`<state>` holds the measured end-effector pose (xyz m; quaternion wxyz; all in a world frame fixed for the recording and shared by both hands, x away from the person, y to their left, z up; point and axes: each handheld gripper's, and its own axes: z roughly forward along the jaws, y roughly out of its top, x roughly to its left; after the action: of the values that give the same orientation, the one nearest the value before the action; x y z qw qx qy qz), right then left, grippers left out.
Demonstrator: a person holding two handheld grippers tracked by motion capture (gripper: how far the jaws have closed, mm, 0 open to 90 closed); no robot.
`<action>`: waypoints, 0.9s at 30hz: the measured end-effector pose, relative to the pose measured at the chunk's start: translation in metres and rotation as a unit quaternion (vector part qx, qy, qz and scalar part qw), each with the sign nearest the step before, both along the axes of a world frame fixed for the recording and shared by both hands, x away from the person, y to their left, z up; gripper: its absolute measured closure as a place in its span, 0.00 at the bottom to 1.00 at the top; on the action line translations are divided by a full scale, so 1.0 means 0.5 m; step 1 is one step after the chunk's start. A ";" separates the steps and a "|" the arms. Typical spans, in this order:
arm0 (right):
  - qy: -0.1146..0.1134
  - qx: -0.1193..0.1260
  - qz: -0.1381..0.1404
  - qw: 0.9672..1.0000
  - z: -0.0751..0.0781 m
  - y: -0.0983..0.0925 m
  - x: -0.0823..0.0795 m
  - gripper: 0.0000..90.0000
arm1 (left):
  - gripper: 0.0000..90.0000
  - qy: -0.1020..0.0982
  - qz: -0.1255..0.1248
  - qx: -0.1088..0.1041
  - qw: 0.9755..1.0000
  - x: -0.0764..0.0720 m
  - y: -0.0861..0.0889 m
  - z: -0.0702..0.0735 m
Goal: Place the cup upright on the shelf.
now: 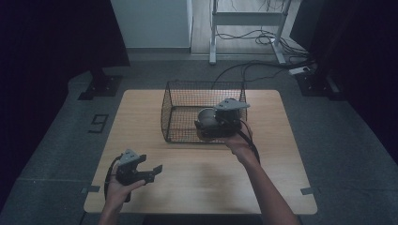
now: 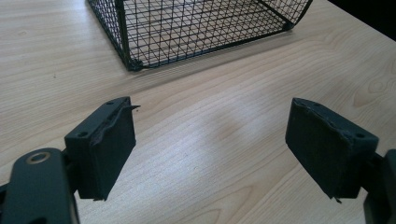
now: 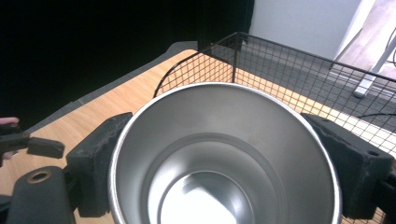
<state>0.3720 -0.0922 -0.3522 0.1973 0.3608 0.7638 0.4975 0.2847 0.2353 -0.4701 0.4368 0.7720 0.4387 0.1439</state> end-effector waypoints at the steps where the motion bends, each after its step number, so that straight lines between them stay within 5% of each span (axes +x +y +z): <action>1: -0.001 -0.001 -0.003 1.000 0.000 -0.001 0.007 0.15 | 0.18 0.000 0.001 0.000 1.000 0.000 0.000 0.000; 27: 0.013 -0.015 -0.038 0.999 -0.006 0.004 0.104 0.15 | 0.18 0.000 0.002 -0.006 1.000 0.000 0.008 0.002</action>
<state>0.4238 -0.0905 -0.3552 0.2117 0.3929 0.7594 0.4734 0.2847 0.2392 -0.4692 0.4408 0.7686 0.4412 0.1424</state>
